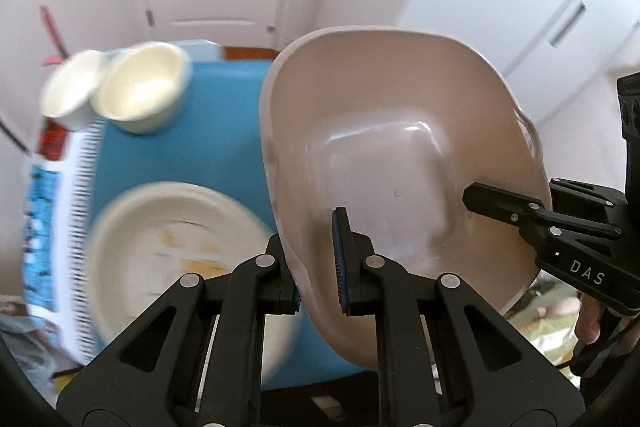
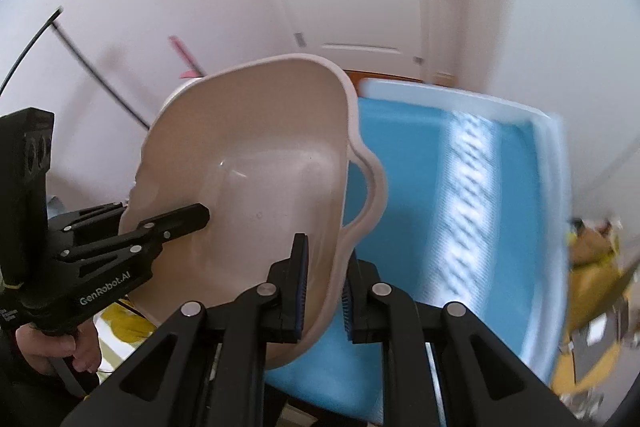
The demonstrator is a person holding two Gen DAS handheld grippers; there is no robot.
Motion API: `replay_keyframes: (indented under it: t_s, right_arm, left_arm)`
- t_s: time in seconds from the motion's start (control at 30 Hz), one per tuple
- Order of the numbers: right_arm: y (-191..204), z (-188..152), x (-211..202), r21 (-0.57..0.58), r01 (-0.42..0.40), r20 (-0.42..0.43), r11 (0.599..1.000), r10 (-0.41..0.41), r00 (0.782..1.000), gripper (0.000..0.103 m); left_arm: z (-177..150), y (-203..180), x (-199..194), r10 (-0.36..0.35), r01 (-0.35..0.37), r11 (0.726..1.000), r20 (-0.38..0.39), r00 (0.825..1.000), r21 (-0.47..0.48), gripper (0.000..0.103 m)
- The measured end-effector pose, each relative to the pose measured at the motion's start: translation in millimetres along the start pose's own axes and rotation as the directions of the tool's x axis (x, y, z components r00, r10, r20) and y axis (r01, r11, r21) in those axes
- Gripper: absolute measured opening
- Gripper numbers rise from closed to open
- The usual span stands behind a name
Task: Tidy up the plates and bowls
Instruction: 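Lift the taupe bowl, set it on the open cloth, open the gripper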
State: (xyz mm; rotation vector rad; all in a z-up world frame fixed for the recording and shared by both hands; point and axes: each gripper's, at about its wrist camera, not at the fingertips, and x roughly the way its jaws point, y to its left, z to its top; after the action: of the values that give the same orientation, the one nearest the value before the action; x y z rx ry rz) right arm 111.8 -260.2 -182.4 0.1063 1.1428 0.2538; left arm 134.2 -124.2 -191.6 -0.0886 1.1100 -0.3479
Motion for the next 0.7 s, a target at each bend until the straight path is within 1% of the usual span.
replay_keyframes:
  t_s: [0.1,0.13,0.23,0.27,0.4,0.5,0.7]
  right_arm:
    - [-38,-28,-5,0.057,0.038,-0.016,0.998,-0.037,0.999,0.014]
    - [-46,-32,-5,0.069,0.044,-0.022,0.997,-0.043,0.999,0.014]
    - [-81,-54,4,0.124,0.054,-0.051,0.991,-0.048,0.998,0.014]
    - [-90,-53,6,0.137,0.051,-0.06,0.989,-0.043,0.997,0.014]
    - [-107,-66,29,0.162,0.054,-0.087,0.985,-0.04,0.995,0.014]
    - [-115,-72,41,0.175,0.048,-0.093,0.983,-0.032,0.995,0.014]
    - [-114,-78,41,0.162,0.033,-0.095,0.986,-0.018,0.995,0.014]
  left_arm:
    - [-10,-33,27,-0.041,0.041,0.999,-0.04,0.998,0.013,0.011]
    - [-13,-43,37,-0.049,0.05,0.998,-0.058,0.997,0.023,0.011]
    - [-22,-64,65,-0.046,0.051,0.997,-0.1,0.994,0.051,0.011]
    - [-23,-68,71,-0.044,0.05,0.997,-0.111,0.993,0.057,0.011]
    - [-30,-77,99,-0.032,0.044,0.996,-0.153,0.988,0.072,0.011]
    - [-30,-80,109,-0.02,0.033,0.997,-0.164,0.986,0.076,0.011]
    - [-40,-77,120,0.0,0.013,0.997,-0.172,0.985,0.074,0.011]
